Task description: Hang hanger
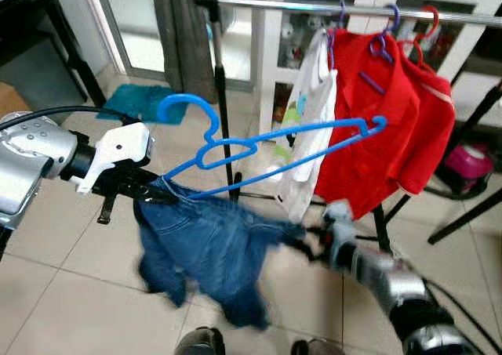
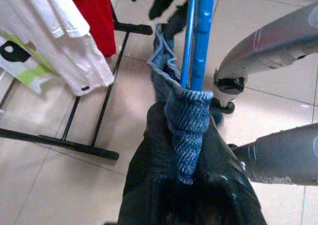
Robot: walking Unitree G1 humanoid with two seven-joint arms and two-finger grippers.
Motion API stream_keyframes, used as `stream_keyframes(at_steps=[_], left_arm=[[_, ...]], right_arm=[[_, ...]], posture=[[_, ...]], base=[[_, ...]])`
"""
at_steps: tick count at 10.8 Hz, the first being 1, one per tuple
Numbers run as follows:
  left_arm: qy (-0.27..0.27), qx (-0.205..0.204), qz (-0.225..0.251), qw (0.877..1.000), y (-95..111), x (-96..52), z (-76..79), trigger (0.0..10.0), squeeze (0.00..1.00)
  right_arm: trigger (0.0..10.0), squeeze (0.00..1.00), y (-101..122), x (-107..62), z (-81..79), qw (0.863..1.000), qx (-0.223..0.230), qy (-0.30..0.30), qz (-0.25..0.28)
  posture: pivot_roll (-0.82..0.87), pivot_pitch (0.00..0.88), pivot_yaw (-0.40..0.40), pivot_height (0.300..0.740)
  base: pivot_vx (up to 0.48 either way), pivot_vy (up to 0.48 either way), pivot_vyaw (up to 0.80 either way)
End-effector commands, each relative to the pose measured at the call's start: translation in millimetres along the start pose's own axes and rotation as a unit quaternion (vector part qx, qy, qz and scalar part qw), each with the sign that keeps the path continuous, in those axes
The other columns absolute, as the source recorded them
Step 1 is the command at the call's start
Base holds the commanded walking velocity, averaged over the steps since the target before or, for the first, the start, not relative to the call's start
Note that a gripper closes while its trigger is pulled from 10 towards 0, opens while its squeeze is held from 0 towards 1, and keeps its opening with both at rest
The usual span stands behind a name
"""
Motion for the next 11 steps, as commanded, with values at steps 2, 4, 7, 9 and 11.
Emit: stream_keyframes(at_steps=[2,4,7,9,11], left_arm=[[0.020,0.034,0.003,0.999,13,-16.0,-3.4,0.0,0.00],[0.006,0.057,0.030,0.998,32,-17.3,-2.1,0.0,0.00],[-0.017,0.058,0.015,0.998,34,-25.3,1.8,0.0,0.00],[-0.025,0.045,0.003,0.999,27,-30.4,5.9,0.0,0.00],[-0.023,0.046,-0.001,0.999,26,-32.5,7.6,0.0,0.00]], right_arm=[[10.0,0.00,1,-6.1,6.6,0.999,-0.030,-0.006,0.023],[10.0,0.00,0,-1.8,-27.2,0.989,-0.084,0.108,0.061],[10.0,0.00,-5,4.6,-34.7,0.968,-0.219,0.101,0.063],[10.0,0.00,4,8.1,-18.9,0.982,-0.167,0.031,0.081],[10.0,0.00,4,7.5,1.5,0.996,-0.042,-0.024,0.072]], posture=[[0.07,0.151,0.049,0.740],[0.08,0.160,0.055,0.740],[0.09,0.162,0.058,0.740],[0.10,0.163,0.049,0.740],[0.10,0.166,0.049,0.740]], base=[[0.000,0.000,0.00],[0.000,0.000,0.00],[0.000,0.000,0.00],[0.000,0.000,0.00],[0.000,0.000,0.00]])
Point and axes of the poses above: a point about 5 cm out from each wrist's last joint towards the gripper, its own x axis pointing out of the wrist towards the gripper, its own y axis along the axis of the wrist's last joint, z = x × y, the point moved 1 cm from there along x, pointing out of the wrist towards the gripper, and after that the axes turned 7 degrees about -x, right-handed, at the moved point
